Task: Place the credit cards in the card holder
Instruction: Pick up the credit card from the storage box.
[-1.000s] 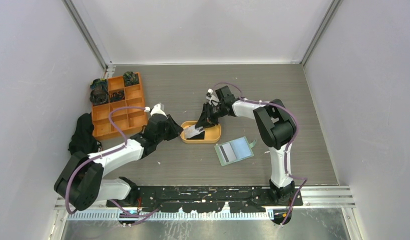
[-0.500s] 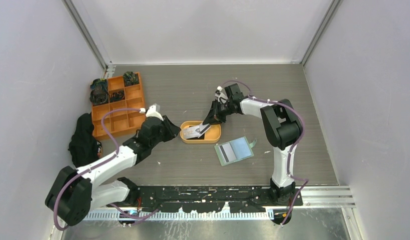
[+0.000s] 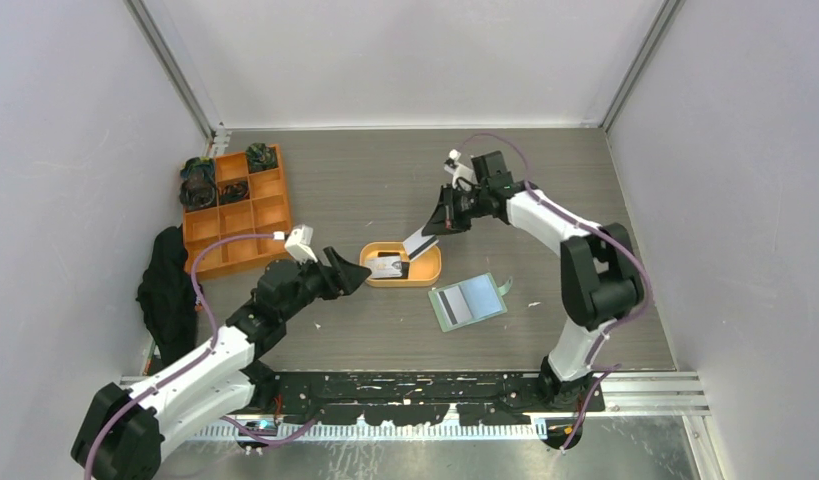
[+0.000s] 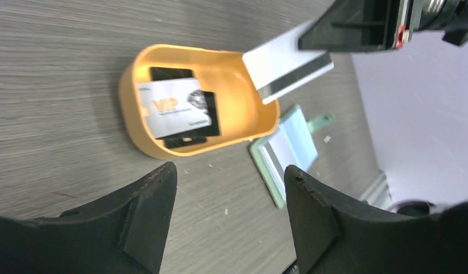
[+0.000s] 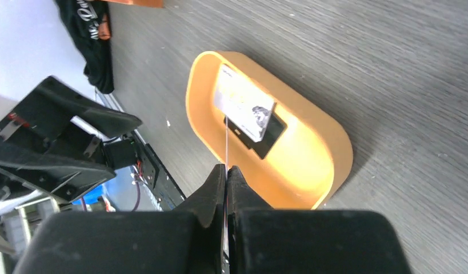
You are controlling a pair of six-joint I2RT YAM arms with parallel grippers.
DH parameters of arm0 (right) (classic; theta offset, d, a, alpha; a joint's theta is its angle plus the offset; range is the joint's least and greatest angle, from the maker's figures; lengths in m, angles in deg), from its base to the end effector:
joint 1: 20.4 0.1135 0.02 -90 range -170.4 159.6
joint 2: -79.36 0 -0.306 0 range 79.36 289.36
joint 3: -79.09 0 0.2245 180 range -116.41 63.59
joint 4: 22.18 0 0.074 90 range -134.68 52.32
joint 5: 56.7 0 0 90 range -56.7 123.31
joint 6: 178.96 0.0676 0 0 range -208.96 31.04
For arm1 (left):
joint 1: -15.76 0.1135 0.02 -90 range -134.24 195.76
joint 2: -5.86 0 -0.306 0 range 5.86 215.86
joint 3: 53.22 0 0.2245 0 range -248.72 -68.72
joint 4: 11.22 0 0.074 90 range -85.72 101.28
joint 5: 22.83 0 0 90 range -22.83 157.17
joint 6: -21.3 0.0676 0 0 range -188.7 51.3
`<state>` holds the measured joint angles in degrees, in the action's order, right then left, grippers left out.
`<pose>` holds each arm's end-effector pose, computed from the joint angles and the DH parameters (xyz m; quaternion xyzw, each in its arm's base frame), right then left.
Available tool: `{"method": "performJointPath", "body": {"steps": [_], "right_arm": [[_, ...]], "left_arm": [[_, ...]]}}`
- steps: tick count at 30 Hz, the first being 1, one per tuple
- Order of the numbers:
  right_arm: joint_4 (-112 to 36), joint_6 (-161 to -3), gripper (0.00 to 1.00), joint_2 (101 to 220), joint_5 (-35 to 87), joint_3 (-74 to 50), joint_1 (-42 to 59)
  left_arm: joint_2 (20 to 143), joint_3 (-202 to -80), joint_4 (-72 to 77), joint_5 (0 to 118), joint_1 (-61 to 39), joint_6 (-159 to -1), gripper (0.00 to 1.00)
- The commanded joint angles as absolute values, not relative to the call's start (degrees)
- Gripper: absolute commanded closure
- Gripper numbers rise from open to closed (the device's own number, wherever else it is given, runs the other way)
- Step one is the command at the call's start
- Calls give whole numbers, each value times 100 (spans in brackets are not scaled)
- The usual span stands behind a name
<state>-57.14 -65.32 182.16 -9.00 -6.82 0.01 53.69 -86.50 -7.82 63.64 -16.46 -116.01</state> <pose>0.3395 0.1749 0.2492 -0.0930 0.8844 0.4304 0.1547 0.1386 -0.0923 0.2403 -0.0882 0.8038 -0.3952 0.4359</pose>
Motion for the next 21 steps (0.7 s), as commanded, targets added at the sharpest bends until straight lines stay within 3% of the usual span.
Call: {"method": "performJointPath", "body": {"steps": [1,8,12,17,21], "right_arm": [[-5794,-7469,99,17276,-1613,-466,-119],[-4179,-7377,99,15994,-3072,795,-115],[-3637,-7445,99,15436,-3510,1286,-107],[-4909,-8731,99,15261,-3914,1091,-38],[-5997,-10082,99,15208,-3969,991,163]], "left_arm": [[4917,-8291,-2365,5140,-1640,-11492,31],[4586,-7480,-4273,4625,-1766,-12193,30],[4683,-7493,-4643,4923,-2493,-11760,30],[4825,-7733,-4544,4103,-2715,-10498,30],[4840,-8198,-3399,3595,-2718,-9580,30]]}}
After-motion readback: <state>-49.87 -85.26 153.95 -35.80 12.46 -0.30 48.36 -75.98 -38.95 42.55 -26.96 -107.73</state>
